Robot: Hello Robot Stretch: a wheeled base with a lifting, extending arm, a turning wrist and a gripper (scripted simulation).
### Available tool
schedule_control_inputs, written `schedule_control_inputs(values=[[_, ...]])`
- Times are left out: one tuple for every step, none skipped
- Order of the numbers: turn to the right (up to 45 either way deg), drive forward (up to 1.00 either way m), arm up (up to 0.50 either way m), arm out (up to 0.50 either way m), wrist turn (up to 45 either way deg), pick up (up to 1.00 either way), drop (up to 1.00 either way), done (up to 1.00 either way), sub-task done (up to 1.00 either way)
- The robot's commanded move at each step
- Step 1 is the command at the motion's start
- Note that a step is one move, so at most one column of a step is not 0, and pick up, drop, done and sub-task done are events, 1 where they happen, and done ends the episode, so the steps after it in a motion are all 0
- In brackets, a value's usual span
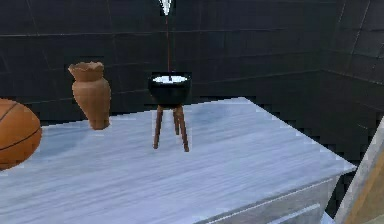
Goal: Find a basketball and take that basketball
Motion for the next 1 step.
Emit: schedule_control_inputs(values=[[45.0,0.0,0.0,0.0,0.0,0.0,0.0,0.0,0.0]])
